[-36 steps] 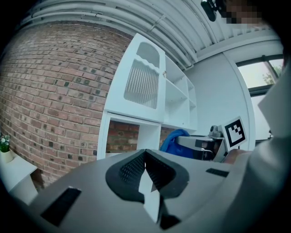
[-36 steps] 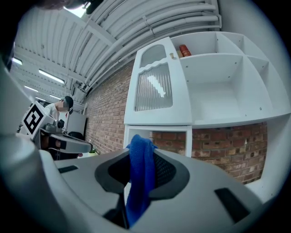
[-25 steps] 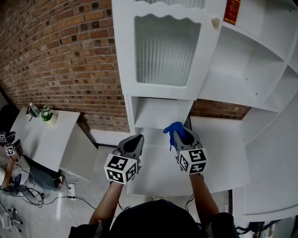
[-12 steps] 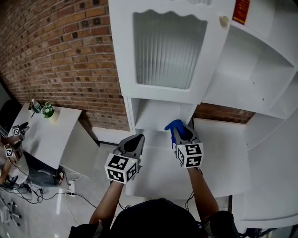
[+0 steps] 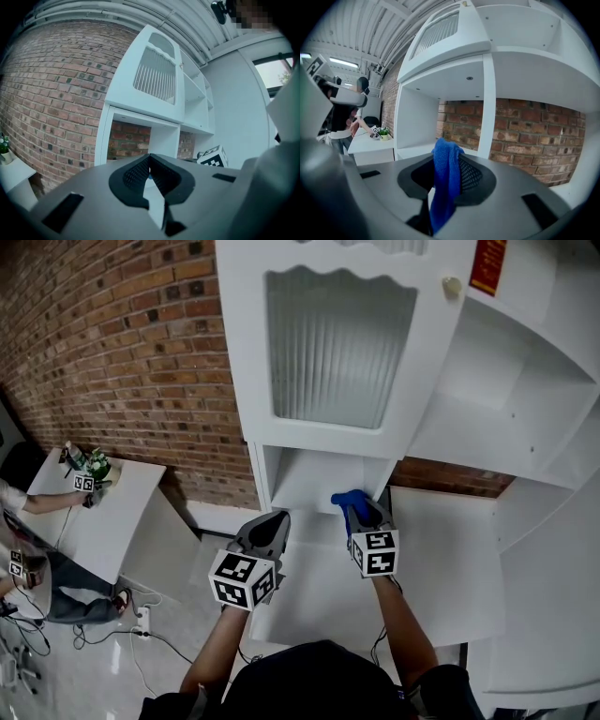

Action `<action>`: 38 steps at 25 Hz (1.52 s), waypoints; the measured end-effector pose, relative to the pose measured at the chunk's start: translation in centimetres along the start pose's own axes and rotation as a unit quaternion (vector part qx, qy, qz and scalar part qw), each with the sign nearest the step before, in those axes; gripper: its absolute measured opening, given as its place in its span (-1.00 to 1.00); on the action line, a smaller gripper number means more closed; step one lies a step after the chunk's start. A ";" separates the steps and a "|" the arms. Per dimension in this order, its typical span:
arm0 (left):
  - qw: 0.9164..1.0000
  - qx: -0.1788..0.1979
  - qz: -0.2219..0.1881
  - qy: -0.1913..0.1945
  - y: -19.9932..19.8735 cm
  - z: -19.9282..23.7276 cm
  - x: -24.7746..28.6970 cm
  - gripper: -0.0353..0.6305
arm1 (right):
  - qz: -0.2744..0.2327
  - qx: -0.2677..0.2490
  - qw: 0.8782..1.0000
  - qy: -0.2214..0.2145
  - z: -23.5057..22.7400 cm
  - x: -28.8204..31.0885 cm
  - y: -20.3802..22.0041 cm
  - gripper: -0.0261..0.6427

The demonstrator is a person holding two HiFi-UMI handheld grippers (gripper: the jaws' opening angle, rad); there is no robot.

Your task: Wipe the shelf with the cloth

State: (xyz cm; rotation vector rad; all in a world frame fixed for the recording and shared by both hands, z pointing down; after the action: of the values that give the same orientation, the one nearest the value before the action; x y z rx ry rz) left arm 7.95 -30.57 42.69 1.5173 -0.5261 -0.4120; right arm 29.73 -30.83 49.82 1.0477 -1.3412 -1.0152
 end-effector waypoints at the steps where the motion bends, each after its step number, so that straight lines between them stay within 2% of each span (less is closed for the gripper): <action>1: 1.000 0.001 0.000 0.000 0.0 0.0 0.1 -0.84 | 0.003 -0.001 1.000 0.002 -0.1 0.2 0.2 -0.62; 17: 1.000 -0.007 0.008 -0.002 0.5 0.4 0.5 -0.84 | 0.051 -0.001 0.999 0.006 -0.5 2.3 3.5 -0.62; 26: 1.000 -0.012 0.009 -0.008 0.7 0.7 0.4 -0.84 | 0.067 -0.015 0.998 0.004 -0.2 3.1 3.4 -0.62; 38: 0.999 -0.015 0.016 -0.029 0.9 1.6 -1.0 -0.84 | 0.091 -0.003 0.996 -0.010 1.2 4.5 3.1 -0.62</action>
State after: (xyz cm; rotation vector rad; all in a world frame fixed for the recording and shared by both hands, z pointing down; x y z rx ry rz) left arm 6.17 -31.34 43.46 1.4704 -0.5874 -0.4371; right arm 28.44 -34.45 53.83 0.8962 -1.4217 -0.8955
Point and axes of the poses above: the fingertips, and each gripper's own axes: x forward along the fingers, z to its left, y out of its underside, the point moved 5 cm from there along -x, backward along the fingers, and after that the axes turned 9 degrees about x, right-handed, at the moved point
